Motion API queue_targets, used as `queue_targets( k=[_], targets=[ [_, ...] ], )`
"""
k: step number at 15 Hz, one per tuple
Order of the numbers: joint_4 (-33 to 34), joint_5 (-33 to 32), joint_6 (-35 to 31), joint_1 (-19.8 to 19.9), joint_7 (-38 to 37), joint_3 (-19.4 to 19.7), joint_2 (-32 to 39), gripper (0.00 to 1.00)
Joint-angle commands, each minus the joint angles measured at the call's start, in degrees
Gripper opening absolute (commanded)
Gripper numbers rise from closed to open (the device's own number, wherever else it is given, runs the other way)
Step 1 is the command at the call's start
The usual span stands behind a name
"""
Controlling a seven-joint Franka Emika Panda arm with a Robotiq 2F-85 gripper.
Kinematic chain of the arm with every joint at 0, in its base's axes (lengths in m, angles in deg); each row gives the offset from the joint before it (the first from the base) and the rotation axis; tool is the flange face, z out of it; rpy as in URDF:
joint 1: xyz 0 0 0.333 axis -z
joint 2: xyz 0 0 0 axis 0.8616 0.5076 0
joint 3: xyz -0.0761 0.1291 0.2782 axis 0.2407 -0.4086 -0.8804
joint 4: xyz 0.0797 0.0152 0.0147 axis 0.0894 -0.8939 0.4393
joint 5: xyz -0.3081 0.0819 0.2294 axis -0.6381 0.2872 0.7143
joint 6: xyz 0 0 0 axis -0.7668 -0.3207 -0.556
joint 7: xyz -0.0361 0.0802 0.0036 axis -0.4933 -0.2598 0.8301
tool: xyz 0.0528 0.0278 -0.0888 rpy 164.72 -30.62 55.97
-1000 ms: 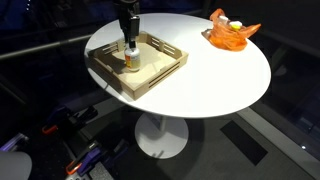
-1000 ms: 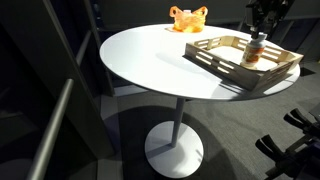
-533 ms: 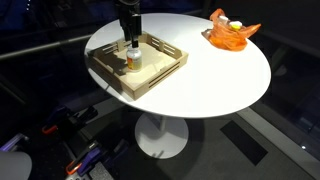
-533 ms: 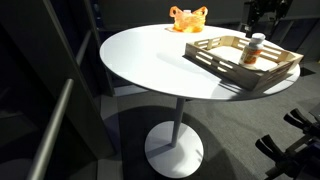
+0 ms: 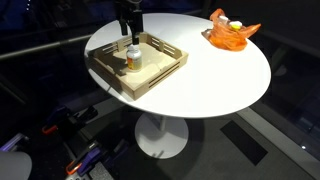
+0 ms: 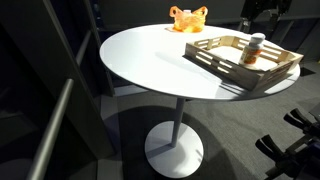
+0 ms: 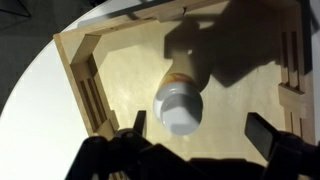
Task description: Remove the cap from the bottle in the crate and put it in the crate
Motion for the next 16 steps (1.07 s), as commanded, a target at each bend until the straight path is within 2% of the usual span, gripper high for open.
queue_targets(
  k=[1, 16],
  targets=[
    [0.33, 1.22, 1.26, 0.51, 3.69, 0.22, -0.80, 1.00],
    [-0.38, -9.37, 0.23, -1.17, 1.17, -1.31, 0.52, 1.00]
  ],
)
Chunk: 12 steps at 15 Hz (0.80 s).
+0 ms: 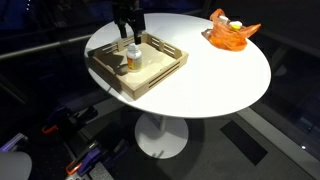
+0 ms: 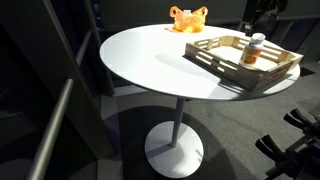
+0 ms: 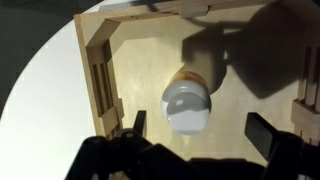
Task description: Remove the cap from the bottle in the crate and put it in the crate
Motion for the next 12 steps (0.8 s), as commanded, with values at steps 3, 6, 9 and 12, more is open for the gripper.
queue_targets(
  k=[3, 6, 9, 12],
  targets=[
    [-0.26, -4.11, -0.15, -0.56, -1.54, -0.38, 0.61, 1.00],
    [-0.13, -4.71, -0.14, -0.74, -1.60, -0.47, 0.72, 0.66],
    [-0.07, -4.90, -0.09, -0.79, -1.63, -0.52, 0.73, 0.41],
    [-0.02, -4.90, -0.07, -0.73, -1.57, -0.48, 0.53, 0.19]
  ],
)
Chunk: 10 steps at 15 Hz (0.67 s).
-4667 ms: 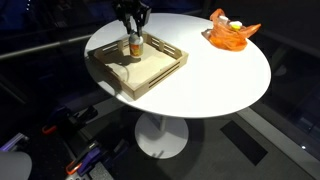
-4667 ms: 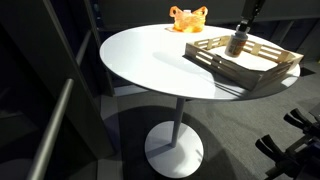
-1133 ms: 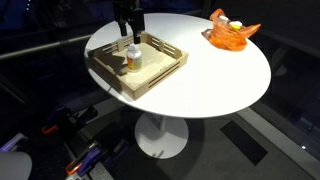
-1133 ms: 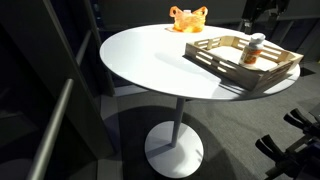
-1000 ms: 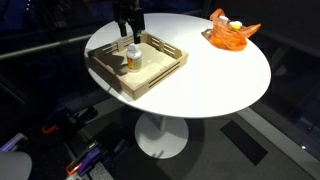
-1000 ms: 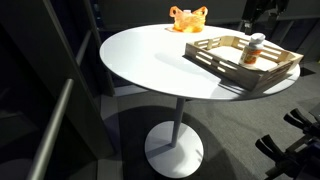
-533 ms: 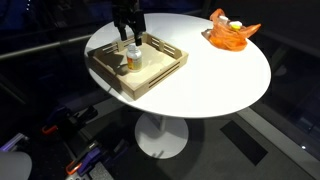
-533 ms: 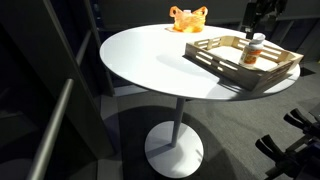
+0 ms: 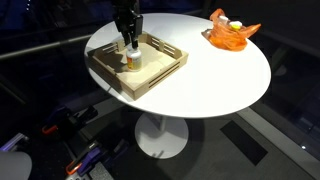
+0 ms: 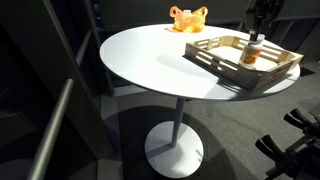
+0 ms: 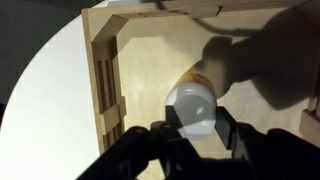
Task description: Remove the cap from the bottle in the crate and put it in the crate
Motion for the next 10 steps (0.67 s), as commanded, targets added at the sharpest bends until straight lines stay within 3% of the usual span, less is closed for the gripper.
queue_targets(
  k=[1, 10],
  targets=[
    [0.14, -1.49, -0.03, -0.08, -1.36, -0.04, -0.47, 0.19],
    [1.09, -0.17, 0.72, 0.63, -0.59, 0.38, -1.88, 0.19]
  ],
)
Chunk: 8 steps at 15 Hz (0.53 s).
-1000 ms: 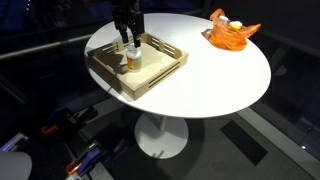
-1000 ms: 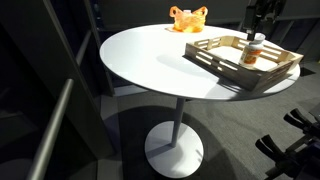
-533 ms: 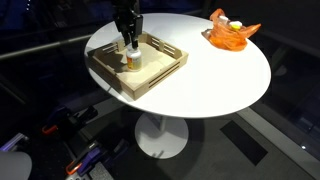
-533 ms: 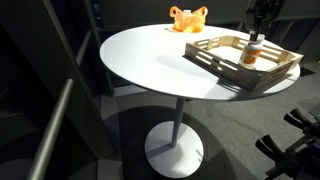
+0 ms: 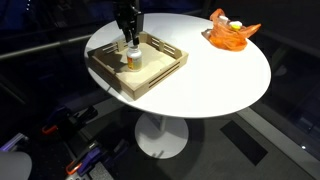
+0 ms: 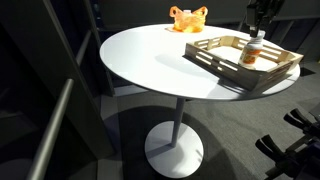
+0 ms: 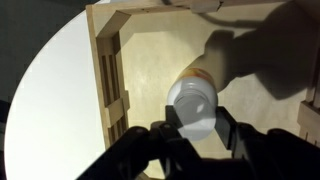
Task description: Remove the cap from the bottle in the crate and put it in the crate
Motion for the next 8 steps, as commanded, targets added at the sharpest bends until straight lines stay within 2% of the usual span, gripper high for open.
queue_targets(
  k=[1, 8],
  targets=[
    [1.12, 0.26, 1.00, 0.63, -0.53, 0.44, -0.71, 0.19],
    [3.03, 1.66, 1.33, 2.53, -1.94, 2.36, 1.37, 0.19]
  ],
)
